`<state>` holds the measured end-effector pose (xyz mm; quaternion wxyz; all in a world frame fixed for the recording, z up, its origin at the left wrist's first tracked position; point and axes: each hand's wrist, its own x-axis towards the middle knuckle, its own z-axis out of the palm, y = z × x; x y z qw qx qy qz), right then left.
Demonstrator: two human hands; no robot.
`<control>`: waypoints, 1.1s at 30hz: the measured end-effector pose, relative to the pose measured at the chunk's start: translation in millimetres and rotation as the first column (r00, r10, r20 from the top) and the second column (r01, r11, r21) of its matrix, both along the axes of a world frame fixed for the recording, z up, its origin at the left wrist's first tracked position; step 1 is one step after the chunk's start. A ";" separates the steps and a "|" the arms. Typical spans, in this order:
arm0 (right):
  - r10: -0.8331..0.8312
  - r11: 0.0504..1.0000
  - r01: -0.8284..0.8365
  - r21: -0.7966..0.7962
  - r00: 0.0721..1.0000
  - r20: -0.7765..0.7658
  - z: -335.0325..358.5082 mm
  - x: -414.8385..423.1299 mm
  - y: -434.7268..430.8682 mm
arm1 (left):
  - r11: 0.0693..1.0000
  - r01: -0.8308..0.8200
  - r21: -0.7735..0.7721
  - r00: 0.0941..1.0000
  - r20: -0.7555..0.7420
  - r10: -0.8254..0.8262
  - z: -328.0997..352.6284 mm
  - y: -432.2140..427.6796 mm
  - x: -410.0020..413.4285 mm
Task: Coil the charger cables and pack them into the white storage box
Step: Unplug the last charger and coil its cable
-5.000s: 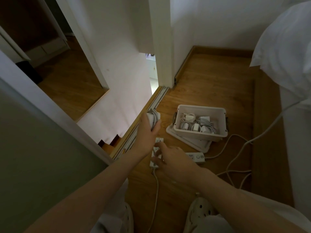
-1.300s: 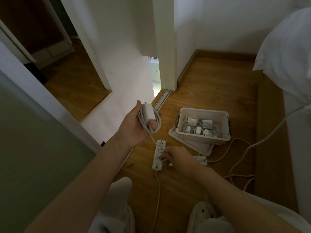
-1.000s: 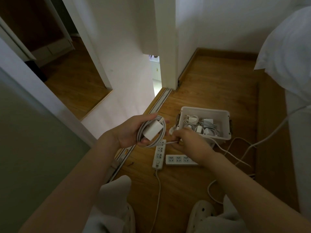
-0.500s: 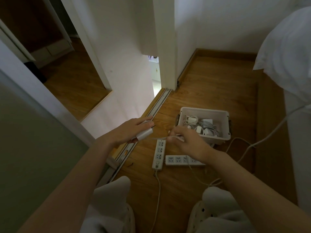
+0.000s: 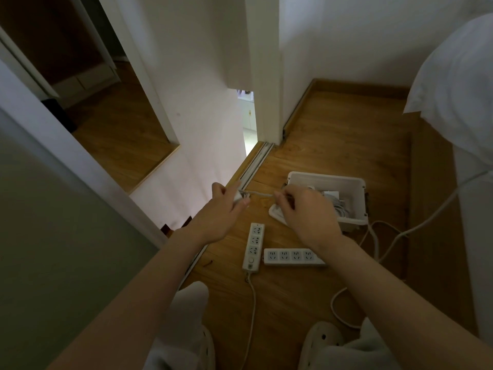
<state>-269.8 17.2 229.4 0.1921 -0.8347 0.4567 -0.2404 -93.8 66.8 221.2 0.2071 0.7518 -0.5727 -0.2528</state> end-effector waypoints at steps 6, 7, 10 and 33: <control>0.113 0.974 -0.133 0.183 0.987 0.115 -6.1 22.2 40.2 | 0.979 -0.198 -0.047 0.965 -0.188 0.186 -8.7 -8.7 -4.9; 0.132 0.973 -0.149 0.175 0.986 0.105 -6.9 24.6 44.5 | 0.966 -0.257 -0.019 0.938 -0.246 0.245 -8.9 -11.2 -6.9; 0.206 0.966 -0.211 0.152 0.977 0.046 -7.7 27.4 51.4 | 0.906 -0.418 0.070 0.841 -0.348 0.414 -4.8 -18.0 -14.3; 0.301 0.940 -0.262 0.220 0.939 -0.168 -24.2 -2.7 15.0 | 0.996 0.078 0.041 0.503 -0.864 -0.004 19.7 -6.9 9.9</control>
